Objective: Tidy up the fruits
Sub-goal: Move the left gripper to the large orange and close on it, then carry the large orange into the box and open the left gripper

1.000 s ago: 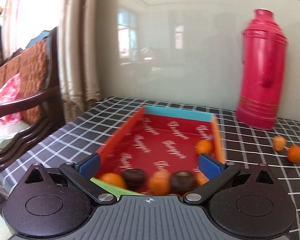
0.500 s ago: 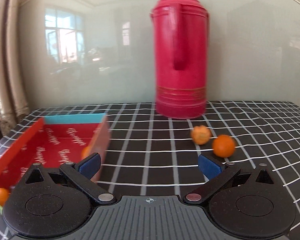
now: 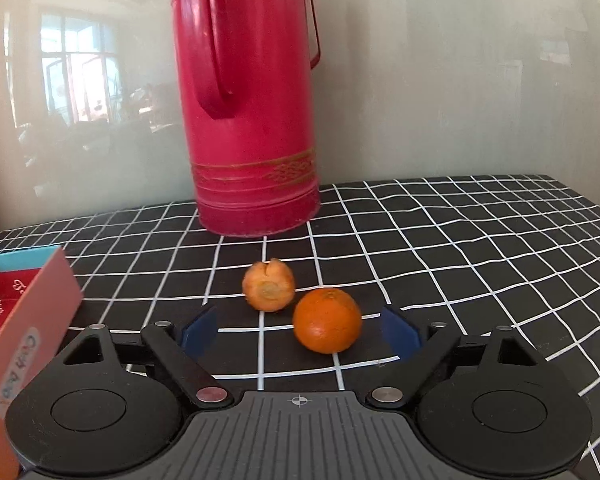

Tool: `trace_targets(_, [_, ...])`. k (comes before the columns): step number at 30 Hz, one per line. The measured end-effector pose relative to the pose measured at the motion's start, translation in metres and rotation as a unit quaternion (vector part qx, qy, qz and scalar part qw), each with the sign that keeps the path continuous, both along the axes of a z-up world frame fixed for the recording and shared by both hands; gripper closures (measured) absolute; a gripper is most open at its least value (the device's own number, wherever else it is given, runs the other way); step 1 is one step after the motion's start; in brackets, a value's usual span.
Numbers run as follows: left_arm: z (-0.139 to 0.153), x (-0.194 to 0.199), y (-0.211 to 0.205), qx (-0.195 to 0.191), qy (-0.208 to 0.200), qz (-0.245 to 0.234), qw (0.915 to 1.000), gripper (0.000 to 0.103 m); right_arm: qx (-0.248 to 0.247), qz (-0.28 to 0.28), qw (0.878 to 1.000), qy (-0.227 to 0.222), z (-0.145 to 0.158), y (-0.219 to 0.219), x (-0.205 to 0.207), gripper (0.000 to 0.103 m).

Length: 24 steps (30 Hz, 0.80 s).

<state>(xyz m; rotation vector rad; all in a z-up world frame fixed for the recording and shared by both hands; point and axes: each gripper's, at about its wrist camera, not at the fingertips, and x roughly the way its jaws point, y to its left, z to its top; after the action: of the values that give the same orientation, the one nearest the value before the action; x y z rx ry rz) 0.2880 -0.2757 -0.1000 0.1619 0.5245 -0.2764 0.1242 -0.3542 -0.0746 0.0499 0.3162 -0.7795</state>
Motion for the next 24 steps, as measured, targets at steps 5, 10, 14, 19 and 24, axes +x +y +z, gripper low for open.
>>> trace_targets(5, [-0.010, 0.011, -0.013, 0.004, 0.018, -0.005, 0.9998, 0.033, 0.003, -0.018, 1.000, -0.008, 0.001, -0.013, -0.010, 0.006])
trace_targets(10, [-0.017, 0.022, -0.013, -0.006, 0.045, -0.002, 0.9990, 0.051, 0.015, -0.025, 1.000, -0.008, -0.001, -0.022, -0.013, 0.006])
trace_targets(14, [-0.017, 0.020, -0.015, -0.007, 0.043, -0.008, 0.9990, 0.060, 0.012, -0.019, 1.000, -0.009, 0.000, -0.018, -0.011, 0.006])
trace_targets(19, [-0.017, 0.017, -0.014, -0.008, 0.043, -0.009, 0.9990, 0.061, 0.007, -0.008, 1.000, -0.005, 0.001, -0.012, -0.006, 0.006])
trace_targets(24, [-0.011, 0.011, -0.005, -0.004, 0.030, -0.009, 0.9995, 0.061, 0.004, -0.001, 1.000, -0.006, 0.002, -0.008, -0.005, 0.006])
